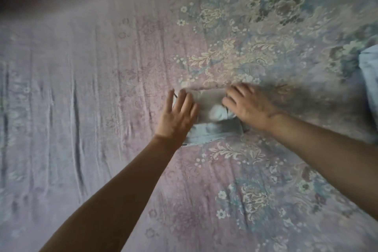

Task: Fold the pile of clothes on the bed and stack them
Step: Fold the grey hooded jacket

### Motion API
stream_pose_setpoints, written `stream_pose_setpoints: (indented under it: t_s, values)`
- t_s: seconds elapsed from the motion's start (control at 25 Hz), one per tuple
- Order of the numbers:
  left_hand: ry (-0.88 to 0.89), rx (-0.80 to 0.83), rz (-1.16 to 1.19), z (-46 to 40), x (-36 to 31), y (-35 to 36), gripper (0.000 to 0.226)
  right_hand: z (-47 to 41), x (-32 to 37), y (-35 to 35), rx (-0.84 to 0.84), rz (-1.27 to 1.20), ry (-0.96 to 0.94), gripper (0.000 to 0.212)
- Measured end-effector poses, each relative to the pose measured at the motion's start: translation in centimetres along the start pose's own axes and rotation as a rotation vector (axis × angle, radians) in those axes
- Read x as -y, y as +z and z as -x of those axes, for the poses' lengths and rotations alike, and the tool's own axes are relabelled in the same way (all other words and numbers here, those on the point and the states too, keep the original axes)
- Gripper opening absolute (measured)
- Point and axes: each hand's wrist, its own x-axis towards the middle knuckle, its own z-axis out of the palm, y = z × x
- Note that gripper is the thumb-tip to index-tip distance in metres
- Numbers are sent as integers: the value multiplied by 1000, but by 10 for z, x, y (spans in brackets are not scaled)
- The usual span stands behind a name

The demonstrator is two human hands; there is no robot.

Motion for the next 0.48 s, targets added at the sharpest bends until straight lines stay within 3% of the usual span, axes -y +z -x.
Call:
stream_pose_setpoints:
  t_s: [0.08, 0.16, 0.24, 0.36, 0.48]
  values:
    - [81, 45, -18, 30, -15, 8, 25, 32, 30, 20, 62, -4, -26, 30]
    - [43, 171, -31, 50, -25, 12, 33, 52, 55, 32, 107, -16, 44, 20]
    - [-35, 221, 38, 56, -33, 8, 38, 54, 73, 31, 116, -125, 210, 31]
    - [-140, 136, 229, 34, -41, -1, 52, 34, 87, 18, 59, -252, 430, 49]
    - [-187, 226, 338, 18, -43, 24, 58, 17, 86, 29, 210, -295, 491, 78]
